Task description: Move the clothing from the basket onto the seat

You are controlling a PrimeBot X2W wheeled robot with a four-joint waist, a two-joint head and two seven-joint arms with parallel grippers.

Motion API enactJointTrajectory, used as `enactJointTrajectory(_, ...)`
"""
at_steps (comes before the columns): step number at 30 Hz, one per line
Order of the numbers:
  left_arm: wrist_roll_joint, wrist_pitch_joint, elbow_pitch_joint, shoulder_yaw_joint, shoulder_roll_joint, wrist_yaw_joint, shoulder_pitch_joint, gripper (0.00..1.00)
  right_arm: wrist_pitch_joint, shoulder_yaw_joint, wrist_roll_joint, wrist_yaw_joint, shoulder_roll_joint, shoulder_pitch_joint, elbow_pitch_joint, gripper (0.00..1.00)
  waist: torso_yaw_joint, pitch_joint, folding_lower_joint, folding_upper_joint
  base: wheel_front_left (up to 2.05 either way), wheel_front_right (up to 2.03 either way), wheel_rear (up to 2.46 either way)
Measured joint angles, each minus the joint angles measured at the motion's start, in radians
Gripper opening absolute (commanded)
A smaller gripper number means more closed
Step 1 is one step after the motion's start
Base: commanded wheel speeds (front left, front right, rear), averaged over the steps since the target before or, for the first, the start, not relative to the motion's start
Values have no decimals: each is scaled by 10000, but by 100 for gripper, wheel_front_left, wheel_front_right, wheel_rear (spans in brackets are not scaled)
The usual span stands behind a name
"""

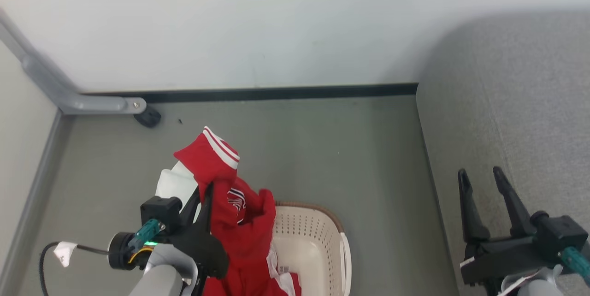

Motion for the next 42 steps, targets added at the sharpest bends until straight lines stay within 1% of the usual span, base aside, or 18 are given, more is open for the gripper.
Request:
enactJointTrajectory(7, 322, 0, -1258, 159, 364, 295, 988, 0, 0, 146, -71, 0, 98, 854, 81, 100, 64, -1063, 0, 0, 0, 0, 0)
enactJointTrajectory(12, 543, -2, -2234, 397, 474, 560, 1739, 0, 0, 167, -136, -12, 140, 1380, -73, 100, 47, -1710, 1, 0, 0, 0, 0)
enactJointTrajectory(20, 752, -2, -3661, 522, 617, 727, 2661, 0, 0, 201, -146, -102, 174, 2012, -336, 100, -20, -2456, 1, 0, 0, 0, 0)
enactJointTrajectory(25, 872, -2, -4667, 525, 669, 738, 2986, 0, 0, 251, -151, -148, 176, 2164, -669, 100, -84, -2656, 2, 0, 0, 0, 0)
enactJointTrajectory(32, 880, -2, -5377, 353, 663, 708, 2987, 0, 4, 339, -163, -148, 178, 2205, -880, 100, -96, -2685, 3, 2, 0, 0, 0)
enactJointTrajectory(37, 882, 13, -5735, -125, 579, 407, 2956, 0, 56, 410, -163, -148, 190, 2318, -984, 100, -92, -2682, 3, 2, 0, 0, 0)
enactJointTrajectory(39, 882, 115, -5837, -353, 489, 196, 2933, 0, 88, 449, -163, -148, 194, 2319, -1051, 100, -90, -2674, 2, 2, 0, 0, 0)
enactJointTrajectory(42, 886, 328, -5892, -732, 291, 8, 2805, 0, 102, 535, -163, -146, 211, 2325, -1114, 100, -93, -2656, 3, 2, 0, 0, 0)
